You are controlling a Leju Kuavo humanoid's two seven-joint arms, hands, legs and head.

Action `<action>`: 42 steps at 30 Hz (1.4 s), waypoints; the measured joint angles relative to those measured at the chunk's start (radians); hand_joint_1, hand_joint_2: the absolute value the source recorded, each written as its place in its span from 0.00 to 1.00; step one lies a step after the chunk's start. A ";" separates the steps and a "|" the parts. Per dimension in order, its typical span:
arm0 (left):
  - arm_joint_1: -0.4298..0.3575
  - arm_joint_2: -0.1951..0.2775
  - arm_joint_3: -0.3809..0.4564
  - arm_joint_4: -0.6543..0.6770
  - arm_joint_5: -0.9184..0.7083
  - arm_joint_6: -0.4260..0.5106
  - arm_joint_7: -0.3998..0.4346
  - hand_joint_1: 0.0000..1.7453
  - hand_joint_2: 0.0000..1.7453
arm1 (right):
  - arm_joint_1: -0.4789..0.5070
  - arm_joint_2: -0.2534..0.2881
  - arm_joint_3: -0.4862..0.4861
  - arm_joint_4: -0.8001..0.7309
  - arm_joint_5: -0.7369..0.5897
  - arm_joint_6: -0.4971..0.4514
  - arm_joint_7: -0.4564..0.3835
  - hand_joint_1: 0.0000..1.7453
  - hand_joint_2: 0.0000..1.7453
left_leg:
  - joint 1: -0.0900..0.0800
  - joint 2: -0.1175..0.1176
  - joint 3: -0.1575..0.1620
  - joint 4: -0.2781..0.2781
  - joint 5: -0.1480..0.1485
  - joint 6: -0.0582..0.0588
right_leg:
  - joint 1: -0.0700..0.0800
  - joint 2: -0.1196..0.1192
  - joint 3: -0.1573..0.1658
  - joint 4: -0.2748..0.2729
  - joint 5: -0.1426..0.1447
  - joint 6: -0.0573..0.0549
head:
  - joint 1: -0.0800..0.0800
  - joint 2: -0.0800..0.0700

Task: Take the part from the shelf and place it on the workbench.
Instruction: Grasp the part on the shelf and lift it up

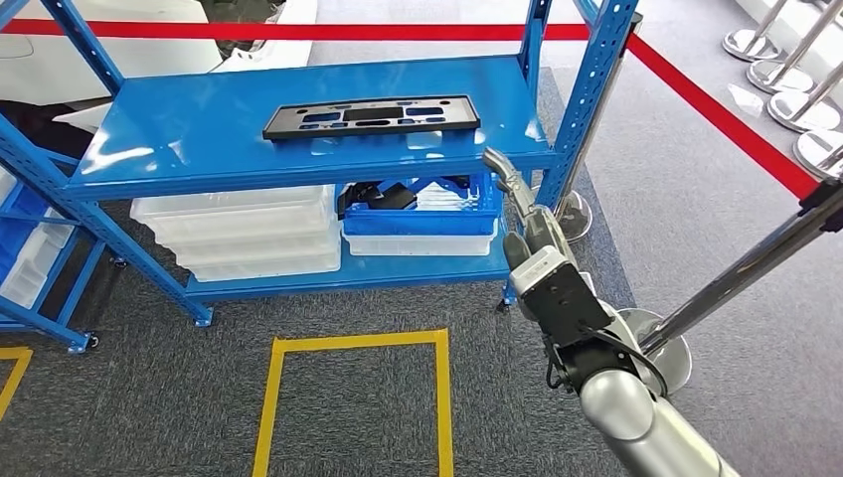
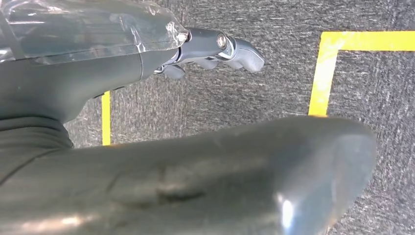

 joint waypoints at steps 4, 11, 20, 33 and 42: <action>0.003 0.000 0.000 0.000 0.000 0.000 0.000 0.00 0.00 | 0.000 0.000 0.000 0.000 0.000 0.000 -0.001 0.00 0.00 | 0.010 0.000 0.042 -0.165 0.134 -0.008 | -0.005 0.003 0.029 0.005 -0.027 0.015 | -0.015 0.000; 0.003 0.000 0.000 0.001 -0.003 -0.003 0.001 0.00 0.00 | -0.001 0.000 0.000 -0.002 0.012 -0.005 -0.002 0.00 0.00 | 0.006 -0.001 0.085 -0.255 0.143 0.036 | -0.007 0.005 0.027 0.045 -0.071 0.054 | -0.008 0.000; 0.004 0.000 0.000 0.001 -0.009 -0.004 0.002 0.00 0.00 | 0.009 0.000 0.000 -0.003 0.019 -0.005 -0.001 0.00 0.00 | -0.004 -0.004 0.139 -0.260 0.101 0.045 | 0.004 0.004 -0.062 0.080 0.019 0.030 | 0.035 0.000; 0.004 0.000 0.000 0.002 -0.011 -0.003 0.006 0.00 0.00 | 0.009 0.002 -0.002 -0.005 0.024 0.002 -0.006 0.00 0.00 | 0.005 0.000 0.000 -0.059 0.082 -0.005 | 0.000 0.004 0.034 0.001 -0.027 0.002 | -0.006 0.000; 0.004 0.000 0.000 0.002 -0.006 -0.003 0.008 0.00 0.00 | -0.001 0.002 -0.002 -0.007 0.024 0.009 -0.007 0.00 0.00 | 0.005 0.000 0.076 -0.254 0.151 0.037 | -0.001 0.006 0.029 0.067 -0.094 0.049 | -0.001 0.000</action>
